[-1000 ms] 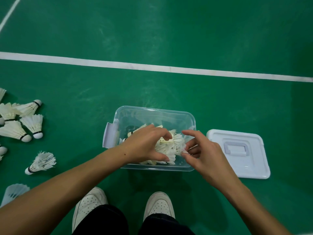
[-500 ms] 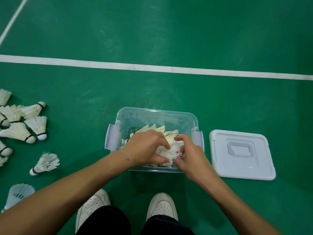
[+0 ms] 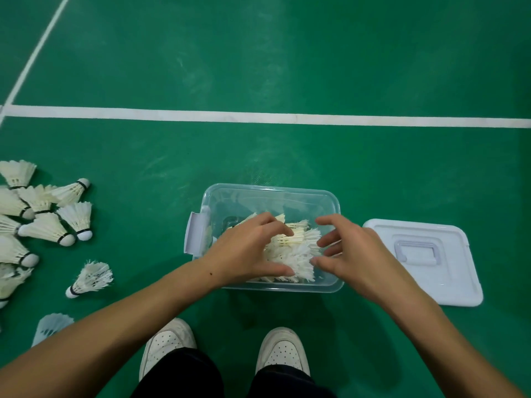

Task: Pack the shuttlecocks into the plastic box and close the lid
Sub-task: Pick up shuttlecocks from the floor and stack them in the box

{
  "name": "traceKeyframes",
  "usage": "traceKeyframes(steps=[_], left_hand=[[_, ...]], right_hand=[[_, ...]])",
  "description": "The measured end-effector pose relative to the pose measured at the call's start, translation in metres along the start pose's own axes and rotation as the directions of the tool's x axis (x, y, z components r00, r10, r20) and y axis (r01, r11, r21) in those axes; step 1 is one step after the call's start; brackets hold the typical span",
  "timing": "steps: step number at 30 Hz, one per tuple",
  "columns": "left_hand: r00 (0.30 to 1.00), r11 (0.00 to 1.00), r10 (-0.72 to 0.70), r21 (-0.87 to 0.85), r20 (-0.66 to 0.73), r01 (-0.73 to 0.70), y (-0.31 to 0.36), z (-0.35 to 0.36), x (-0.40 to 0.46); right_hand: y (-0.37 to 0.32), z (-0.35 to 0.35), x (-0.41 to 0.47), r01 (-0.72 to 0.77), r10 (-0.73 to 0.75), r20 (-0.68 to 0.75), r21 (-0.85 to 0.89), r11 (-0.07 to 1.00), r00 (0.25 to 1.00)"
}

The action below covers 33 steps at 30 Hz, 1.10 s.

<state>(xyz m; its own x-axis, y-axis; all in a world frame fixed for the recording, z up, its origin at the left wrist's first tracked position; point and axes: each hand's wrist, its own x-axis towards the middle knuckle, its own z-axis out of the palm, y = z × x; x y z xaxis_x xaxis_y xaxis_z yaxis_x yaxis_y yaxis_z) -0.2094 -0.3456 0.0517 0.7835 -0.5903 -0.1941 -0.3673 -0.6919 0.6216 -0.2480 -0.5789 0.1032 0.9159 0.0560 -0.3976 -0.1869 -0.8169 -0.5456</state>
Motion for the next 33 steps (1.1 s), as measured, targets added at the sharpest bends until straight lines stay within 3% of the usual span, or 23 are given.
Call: traceKeyframes(steps=[5,10,13,22,33], left_hand=[[0.962,0.961,-0.075,-0.277,-0.263,0.000,-0.005,-0.029,-0.026],[0.895,0.964,-0.150,-0.263,-0.420,0.038,-0.034,-0.063,-0.077],[0.824,0.937,-0.280,-0.326,-0.493,0.123,-0.062,-0.079,-0.112],[0.687,0.883,-0.447,-0.406,-0.573,0.235,-0.129,-0.087,-0.224],[0.597,0.802,-0.593,-0.466,-0.541,0.374,-0.206,-0.055,-0.337]], right_hand=[[-0.012,-0.004,0.009,0.104,-0.103,-0.092,0.004,0.995,0.990],[-0.058,0.020,0.026,0.269,-0.263,-0.067,0.089,0.959,0.962],[-0.095,0.041,0.037,0.382,-0.380,-0.039,0.091,0.920,0.924],[-0.210,0.125,0.060,0.605,-0.601,0.133,0.014,0.796,0.788],[-0.274,0.226,0.074,0.676,-0.623,0.309,-0.103,0.730,0.719]])
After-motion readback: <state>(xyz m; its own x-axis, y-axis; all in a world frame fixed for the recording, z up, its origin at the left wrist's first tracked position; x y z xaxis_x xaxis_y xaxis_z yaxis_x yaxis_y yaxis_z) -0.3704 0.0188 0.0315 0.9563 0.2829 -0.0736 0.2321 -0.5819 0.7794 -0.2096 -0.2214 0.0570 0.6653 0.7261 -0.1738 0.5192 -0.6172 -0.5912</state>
